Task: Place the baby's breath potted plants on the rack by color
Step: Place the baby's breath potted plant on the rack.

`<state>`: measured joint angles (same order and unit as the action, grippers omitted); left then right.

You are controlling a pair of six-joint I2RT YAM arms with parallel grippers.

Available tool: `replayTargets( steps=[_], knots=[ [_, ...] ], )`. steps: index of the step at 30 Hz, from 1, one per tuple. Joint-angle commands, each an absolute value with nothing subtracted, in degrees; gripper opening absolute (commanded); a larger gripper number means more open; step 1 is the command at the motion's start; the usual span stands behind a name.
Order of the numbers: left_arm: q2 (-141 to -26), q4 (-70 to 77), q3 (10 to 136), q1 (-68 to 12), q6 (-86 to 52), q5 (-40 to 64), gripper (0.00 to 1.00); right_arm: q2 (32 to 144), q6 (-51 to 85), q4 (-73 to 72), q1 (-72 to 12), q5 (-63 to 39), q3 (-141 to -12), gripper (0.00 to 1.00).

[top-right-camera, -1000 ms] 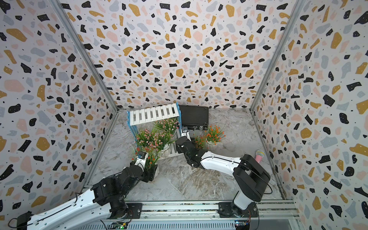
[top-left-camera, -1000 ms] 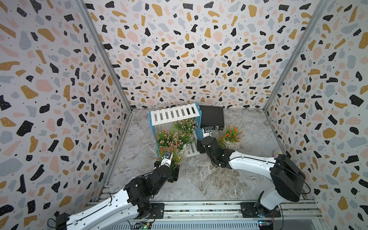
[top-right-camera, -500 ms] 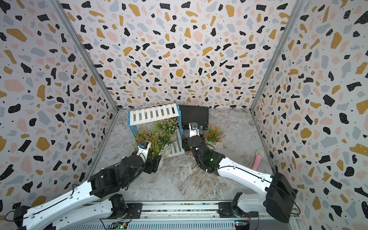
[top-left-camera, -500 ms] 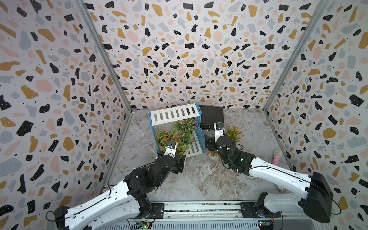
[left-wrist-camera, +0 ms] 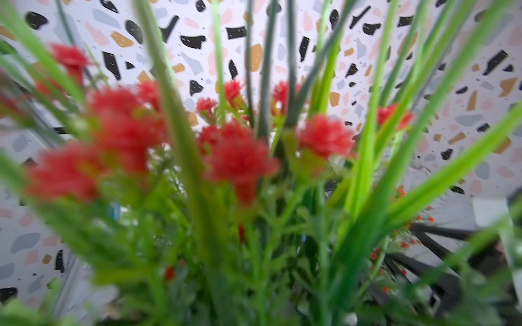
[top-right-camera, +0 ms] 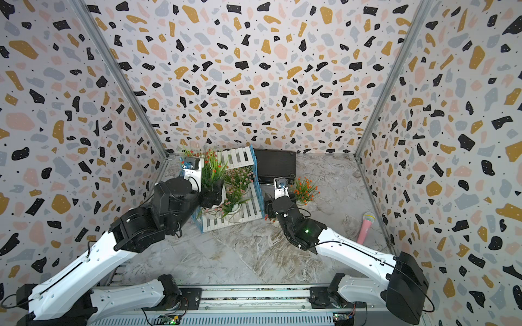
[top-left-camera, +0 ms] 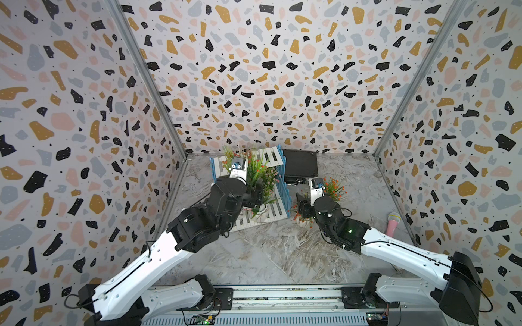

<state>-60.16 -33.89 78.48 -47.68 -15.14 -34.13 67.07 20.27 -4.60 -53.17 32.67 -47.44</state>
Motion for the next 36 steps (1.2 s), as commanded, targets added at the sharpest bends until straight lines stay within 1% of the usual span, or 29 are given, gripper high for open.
replayTargets(
  steps=[1,4,9,18,28,36],
  knots=[
    [-61.84,-32.01,84.35,-42.37,-11.28,-31.36,0.90,66.01,19.54,-5.05,-53.18,33.65,-47.25,0.74],
    [-64.36,-32.02,88.06,-36.20,-11.08,-26.22,0.90,65.82,19.32,-5.39,-53.01,33.66,-46.79,0.74],
    [-68.06,-29.43,91.45,-28.86,-10.10,-20.48,0.90,65.24,18.75,-5.83,-52.43,33.84,-45.98,0.74],
    [-76.29,-25.63,97.16,-20.37,-9.38,-15.00,0.90,64.51,17.89,-6.72,-51.52,34.09,-44.00,0.74],
    [-78.86,-19.77,94.44,-15.68,-8.96,-13.60,0.90,63.88,16.06,-9.01,-50.82,34.67,-41.38,0.74],
    [-78.93,-14.95,89.50,-15.38,-7.31,-15.45,0.90,65.39,16.43,-10.02,-50.63,33.58,-41.12,0.74]
  ],
)
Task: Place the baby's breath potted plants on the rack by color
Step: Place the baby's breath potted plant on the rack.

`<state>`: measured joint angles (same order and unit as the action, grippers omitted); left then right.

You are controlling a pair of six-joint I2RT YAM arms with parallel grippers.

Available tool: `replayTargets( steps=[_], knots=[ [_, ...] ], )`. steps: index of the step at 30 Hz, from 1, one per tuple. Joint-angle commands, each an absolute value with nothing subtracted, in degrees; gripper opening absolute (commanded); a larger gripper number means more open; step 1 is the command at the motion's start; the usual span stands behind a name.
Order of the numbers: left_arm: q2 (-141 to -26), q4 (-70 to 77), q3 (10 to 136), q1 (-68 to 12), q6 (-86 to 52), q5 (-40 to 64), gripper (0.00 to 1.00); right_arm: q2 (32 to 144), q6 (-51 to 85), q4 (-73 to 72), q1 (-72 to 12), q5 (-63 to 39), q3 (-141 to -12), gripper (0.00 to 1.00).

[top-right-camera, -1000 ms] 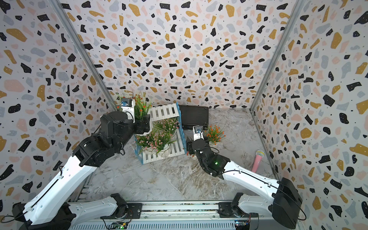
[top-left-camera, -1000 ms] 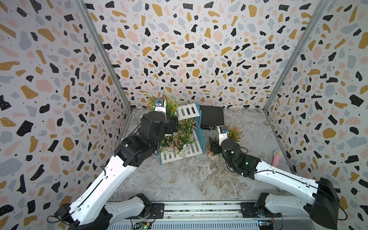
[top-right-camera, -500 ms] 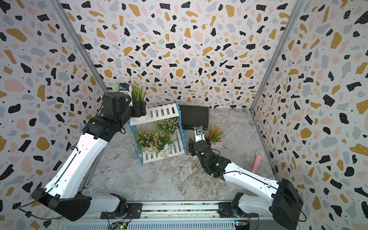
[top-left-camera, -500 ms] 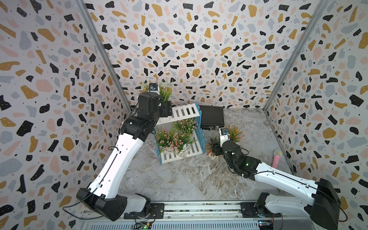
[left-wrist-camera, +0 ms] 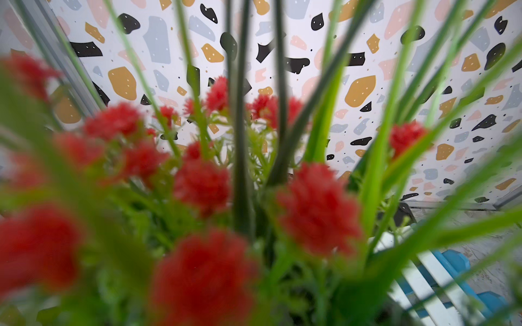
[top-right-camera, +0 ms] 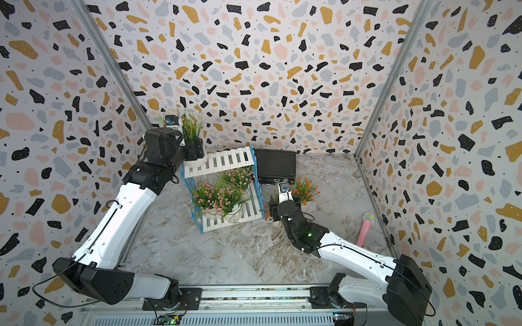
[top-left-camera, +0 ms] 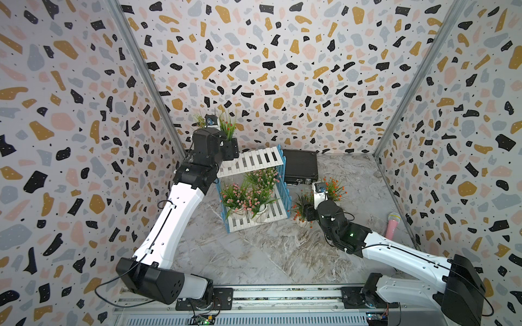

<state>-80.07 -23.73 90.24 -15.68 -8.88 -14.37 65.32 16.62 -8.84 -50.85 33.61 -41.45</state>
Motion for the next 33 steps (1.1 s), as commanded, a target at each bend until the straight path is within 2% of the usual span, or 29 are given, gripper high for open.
replayTargets(
  steps=[1,21,30,33],
  knots=[
    [-79.01,-14.20,88.94,-15.35,-6.98,-15.63,0.90,65.48,16.50,-10.12,-50.67,33.53,-41.05,0.74],
    [-78.61,-11.36,83.71,-15.20,-7.13,-19.45,0.91,66.51,17.18,-11.03,-50.56,32.43,-39.98,0.74],
    [-77.85,-11.85,83.50,-15.21,-7.79,-19.71,1.00,66.62,17.35,-10.77,-50.54,32.00,-40.02,0.77],
    [-77.52,-12.85,84.21,-15.13,-8.18,-19.88,0.99,66.71,17.38,-11.07,-50.58,31.32,-40.02,0.78]
  ],
)
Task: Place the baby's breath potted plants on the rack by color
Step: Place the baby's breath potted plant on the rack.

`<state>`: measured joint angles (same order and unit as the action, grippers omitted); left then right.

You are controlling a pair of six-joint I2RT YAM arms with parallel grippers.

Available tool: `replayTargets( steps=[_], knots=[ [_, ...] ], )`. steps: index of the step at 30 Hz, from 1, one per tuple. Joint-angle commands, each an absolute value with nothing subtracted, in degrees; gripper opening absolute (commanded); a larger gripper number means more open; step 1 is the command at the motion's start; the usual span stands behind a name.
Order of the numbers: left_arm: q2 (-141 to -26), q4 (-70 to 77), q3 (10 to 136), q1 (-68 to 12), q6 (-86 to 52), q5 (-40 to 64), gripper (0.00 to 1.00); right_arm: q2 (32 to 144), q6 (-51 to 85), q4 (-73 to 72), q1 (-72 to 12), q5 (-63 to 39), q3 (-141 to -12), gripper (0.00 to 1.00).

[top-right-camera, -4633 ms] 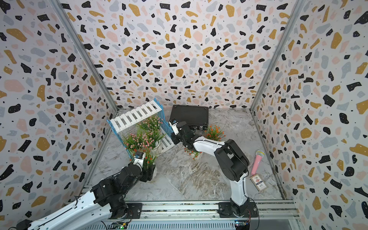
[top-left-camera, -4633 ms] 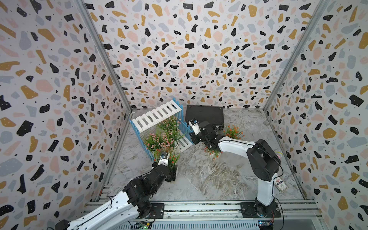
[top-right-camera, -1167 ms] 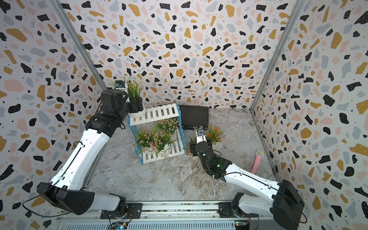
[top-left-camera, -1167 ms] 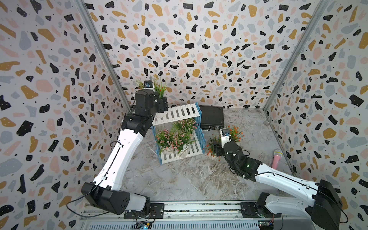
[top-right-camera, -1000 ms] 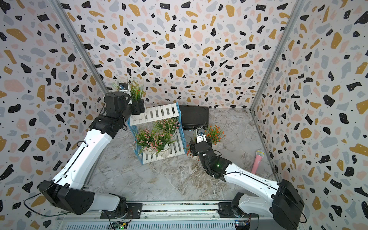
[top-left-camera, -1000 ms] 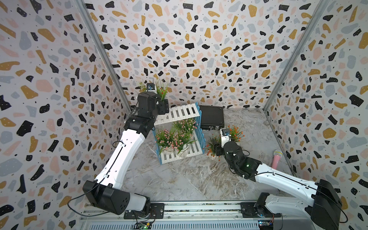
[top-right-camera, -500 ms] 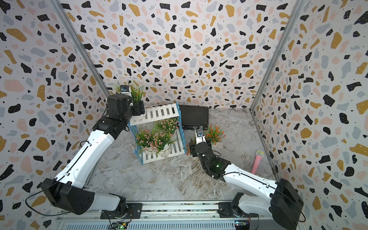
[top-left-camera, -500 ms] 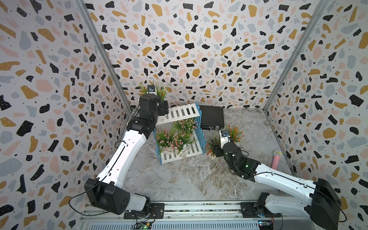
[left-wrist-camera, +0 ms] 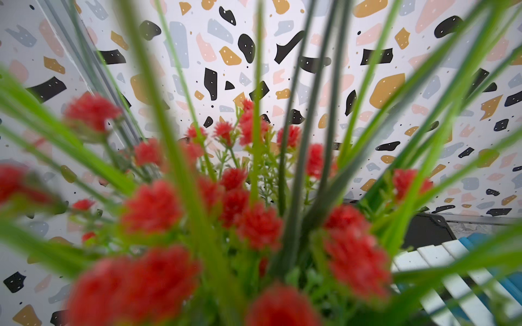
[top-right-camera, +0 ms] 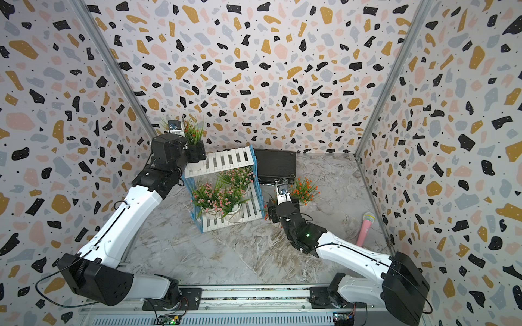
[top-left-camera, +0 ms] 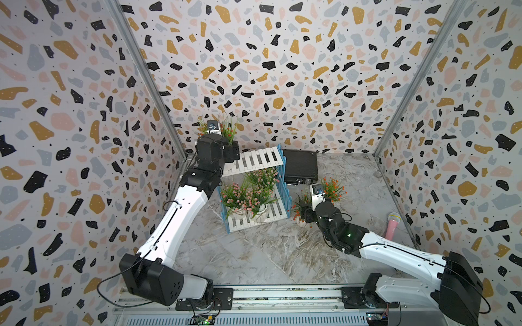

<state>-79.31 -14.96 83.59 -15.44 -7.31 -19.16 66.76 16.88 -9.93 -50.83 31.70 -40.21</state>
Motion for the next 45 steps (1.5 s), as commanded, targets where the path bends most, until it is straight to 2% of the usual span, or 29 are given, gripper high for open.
replayTargets(
  steps=[1,17,29,34,45],
  knots=[
    [-77.36,-12.92,84.36,-15.19,-8.16,-19.78,0.99,66.58,17.54,-11.07,-50.56,31.13,-40.00,0.78],
    [-73.09,-15.38,82.94,-15.20,-9.32,-14.72,0.99,64.69,17.02,-8.25,-50.62,29.86,-41.27,0.91],
    [-67.62,-17.19,79.51,-15.21,-9.88,-13.62,0.99,62.23,17.67,5.67,-50.58,21.80,-47.89,0.99],
    [-65.30,-19.92,79.02,-15.19,-11.15,-12.75,0.99,61.58,19.70,10.69,-50.62,17.65,-48.82,1.00],
    [-59.74,-24.79,73.90,-16.69,-13.12,-7.47,0.99,54.54,24.27,15.59,-50.78,13.56,-40.44,1.00]
  ],
)
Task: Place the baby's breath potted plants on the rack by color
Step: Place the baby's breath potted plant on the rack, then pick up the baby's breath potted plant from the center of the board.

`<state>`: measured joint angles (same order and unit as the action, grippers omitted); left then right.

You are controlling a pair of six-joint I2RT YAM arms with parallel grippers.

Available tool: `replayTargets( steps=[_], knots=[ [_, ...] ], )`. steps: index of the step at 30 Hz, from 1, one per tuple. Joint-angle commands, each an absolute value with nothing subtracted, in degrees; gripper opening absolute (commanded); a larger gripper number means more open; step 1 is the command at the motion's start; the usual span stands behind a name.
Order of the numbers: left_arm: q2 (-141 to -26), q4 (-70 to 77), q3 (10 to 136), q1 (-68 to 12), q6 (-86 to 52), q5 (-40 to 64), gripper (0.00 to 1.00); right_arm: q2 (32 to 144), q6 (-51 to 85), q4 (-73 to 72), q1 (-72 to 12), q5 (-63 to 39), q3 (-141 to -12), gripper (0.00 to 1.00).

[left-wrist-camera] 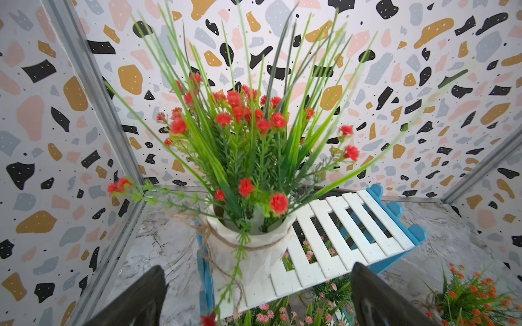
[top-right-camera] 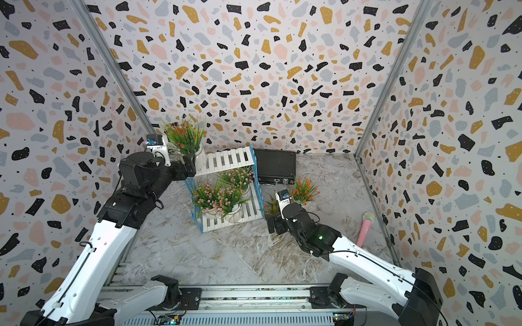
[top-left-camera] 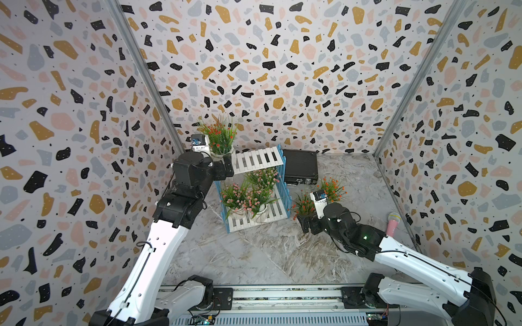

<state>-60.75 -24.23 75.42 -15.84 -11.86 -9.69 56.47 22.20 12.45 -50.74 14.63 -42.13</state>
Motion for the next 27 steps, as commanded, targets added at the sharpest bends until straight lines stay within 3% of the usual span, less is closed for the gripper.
replayTargets(
  steps=[1,15,21,27],
  knots=[
    [-59.40,-24.84,73.07,-17.29,-13.18,-7.61,0.99,53.79,24.79,15.64,-50.86,13.47,-39.31,1.00],
    [-57.65,-20.91,60.39,-33.66,-15.78,-12.43,0.99,47.29,30.11,15.64,-49.53,13.10,-33.11,1.00],
    [-57.64,-15.85,53.55,-43.42,-15.60,-17.15,0.99,42.26,33.45,19.27,-43.99,8.38,-34.44,0.99],
    [-57.59,-2.15,43.02,-51.43,-15.58,-16.88,0.99,41.52,35.97,22.36,-32.66,-4.08,-36.47,0.99]
  ],
)
